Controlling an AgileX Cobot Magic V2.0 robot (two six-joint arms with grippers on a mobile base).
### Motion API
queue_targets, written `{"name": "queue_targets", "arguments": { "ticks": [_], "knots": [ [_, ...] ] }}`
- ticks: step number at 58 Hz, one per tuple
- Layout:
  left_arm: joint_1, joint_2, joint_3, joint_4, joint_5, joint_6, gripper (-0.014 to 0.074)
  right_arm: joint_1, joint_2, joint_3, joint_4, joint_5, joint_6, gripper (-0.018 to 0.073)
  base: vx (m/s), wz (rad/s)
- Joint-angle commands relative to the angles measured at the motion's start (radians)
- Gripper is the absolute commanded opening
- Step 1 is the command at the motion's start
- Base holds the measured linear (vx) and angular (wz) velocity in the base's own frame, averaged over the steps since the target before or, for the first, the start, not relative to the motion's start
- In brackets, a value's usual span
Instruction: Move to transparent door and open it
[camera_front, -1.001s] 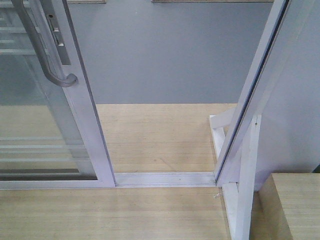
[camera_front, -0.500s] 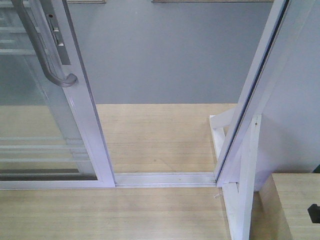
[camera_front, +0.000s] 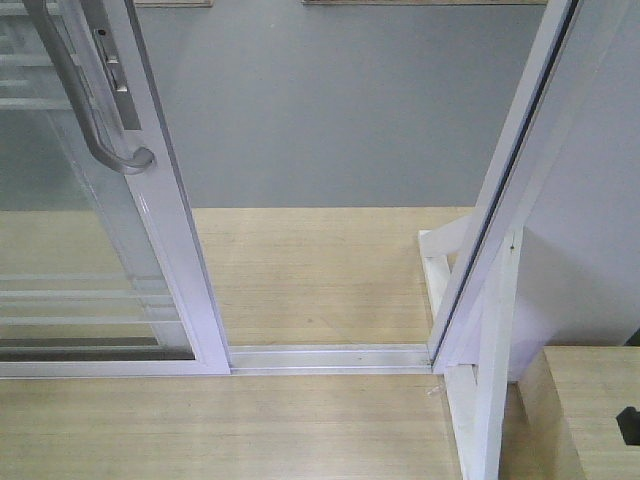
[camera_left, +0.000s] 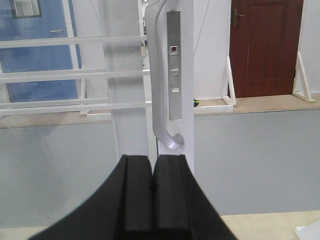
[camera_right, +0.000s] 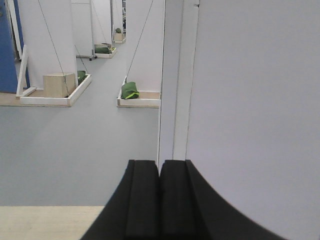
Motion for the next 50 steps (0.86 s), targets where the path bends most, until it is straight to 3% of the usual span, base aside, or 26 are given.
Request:
{"name": "queue_targets", "arguments": {
  "ticks": [1,50],
  "knots": [
    [-0.001,-0.003,0.030,-0.011,-0.080,-0.002,-0.0006,-0.006,-0.015,0.014,-0.011,-0.087,-0.004,-0.0008,0.00,0.00],
    [-0.001,-0.003,0.030,-0.011,-0.080,-0.002,-0.0006,-0.006,-0.015,0.014,-0.011,-0.087,-0.004,-0.0008,0.00,0.00]
  ]
}}
